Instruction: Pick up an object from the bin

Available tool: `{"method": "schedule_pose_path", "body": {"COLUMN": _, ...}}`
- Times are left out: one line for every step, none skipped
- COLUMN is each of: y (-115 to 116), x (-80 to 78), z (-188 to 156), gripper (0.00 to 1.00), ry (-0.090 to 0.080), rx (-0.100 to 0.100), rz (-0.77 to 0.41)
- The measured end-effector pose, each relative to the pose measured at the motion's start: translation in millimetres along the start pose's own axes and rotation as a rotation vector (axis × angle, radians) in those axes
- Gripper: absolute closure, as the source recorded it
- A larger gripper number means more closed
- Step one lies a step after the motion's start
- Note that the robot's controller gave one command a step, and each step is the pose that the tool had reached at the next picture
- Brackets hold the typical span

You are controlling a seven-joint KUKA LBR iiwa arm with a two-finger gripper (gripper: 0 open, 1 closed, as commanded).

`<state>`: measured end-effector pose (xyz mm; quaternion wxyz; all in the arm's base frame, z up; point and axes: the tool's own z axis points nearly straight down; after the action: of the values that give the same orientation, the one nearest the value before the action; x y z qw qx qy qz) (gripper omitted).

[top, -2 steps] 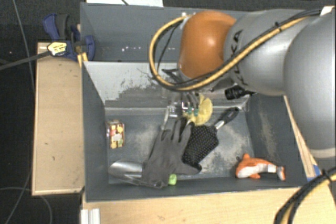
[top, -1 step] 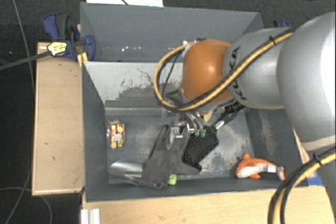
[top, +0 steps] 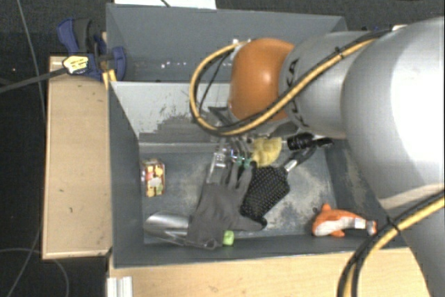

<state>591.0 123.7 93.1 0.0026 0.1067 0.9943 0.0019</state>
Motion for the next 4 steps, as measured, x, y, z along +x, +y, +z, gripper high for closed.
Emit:
{"method": "schedule_pose_path", "body": {"y": -70.2, "x": 15.0, "z": 20.5, "gripper": 1.00, "ry": -0.003, "rx": 0.000, "rz": -0.237}}
{"method": "schedule_pose_path", "body": {"y": -70.2, "x": 15.0, "z": 20.6, "gripper": 1.00, "ry": -0.003, "rx": 0.000, "rz": -0.234}}
{"method": "schedule_pose_path", "body": {"y": -72.2, "x": 14.1, "z": 20.1, "gripper": 1.00, "ry": -0.002, "rx": -0.002, "rz": -0.247}}
{"method": "schedule_pose_path", "body": {"y": -86.5, "x": 39.4, "z": -30.4, "gripper": 1.00, "ry": -0.007, "rx": -0.002, "rz": -0.488}}
